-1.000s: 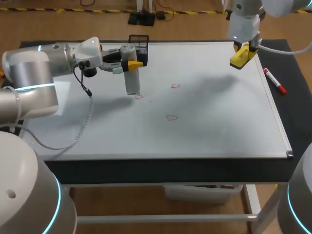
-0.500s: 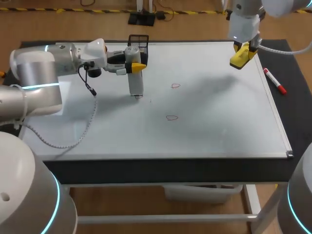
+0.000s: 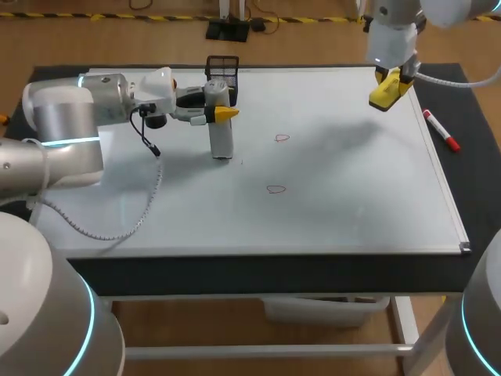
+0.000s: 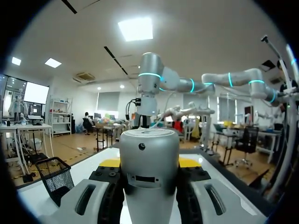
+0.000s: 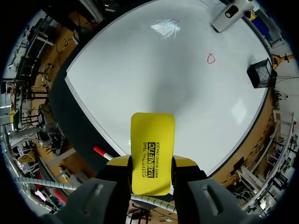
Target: Pick up the inspection probe, press it on each red-marked spot on the whiteboard one by one, put down the probe, pick up the eraser, and wipe off all the red marks.
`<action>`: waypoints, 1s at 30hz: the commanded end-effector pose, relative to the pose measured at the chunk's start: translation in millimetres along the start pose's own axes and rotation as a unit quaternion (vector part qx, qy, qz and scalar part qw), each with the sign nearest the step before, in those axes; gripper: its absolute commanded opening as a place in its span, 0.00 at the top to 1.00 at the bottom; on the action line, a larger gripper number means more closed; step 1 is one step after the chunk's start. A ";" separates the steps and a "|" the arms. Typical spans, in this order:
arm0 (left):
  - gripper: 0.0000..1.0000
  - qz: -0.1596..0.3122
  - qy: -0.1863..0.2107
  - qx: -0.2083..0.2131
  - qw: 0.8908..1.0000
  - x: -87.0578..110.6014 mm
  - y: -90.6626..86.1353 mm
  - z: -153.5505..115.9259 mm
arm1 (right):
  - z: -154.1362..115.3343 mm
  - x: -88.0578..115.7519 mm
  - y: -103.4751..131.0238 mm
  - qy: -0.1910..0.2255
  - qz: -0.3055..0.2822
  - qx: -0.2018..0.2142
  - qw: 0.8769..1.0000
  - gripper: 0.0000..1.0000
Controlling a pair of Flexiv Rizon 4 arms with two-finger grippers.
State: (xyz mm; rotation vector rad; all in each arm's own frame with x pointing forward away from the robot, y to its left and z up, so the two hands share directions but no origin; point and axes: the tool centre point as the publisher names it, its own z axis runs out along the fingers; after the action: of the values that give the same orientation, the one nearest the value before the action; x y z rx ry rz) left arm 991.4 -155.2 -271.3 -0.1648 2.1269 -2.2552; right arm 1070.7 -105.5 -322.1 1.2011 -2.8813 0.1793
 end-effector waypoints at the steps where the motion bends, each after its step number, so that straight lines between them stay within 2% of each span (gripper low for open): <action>1: 1.00 0.000 0.004 0.002 1.000 -3.0 3.1 0.1 | -1.5 0.8 -0.4 0.001 -0.001 0.001 1.000 1.00; 30: 1.00 0.005 0.008 -0.011 1.000 -1.9 8.7 -0.7 | -1.5 0.8 -0.4 0.001 -0.001 0.001 1.000 1.00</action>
State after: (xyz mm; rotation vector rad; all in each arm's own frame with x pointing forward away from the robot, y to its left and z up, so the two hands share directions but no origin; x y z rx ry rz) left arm 992.2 -155.5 -278.7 -0.1386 2.1508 -2.2358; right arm 1070.6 -105.5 -322.1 1.2011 -2.8813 0.1793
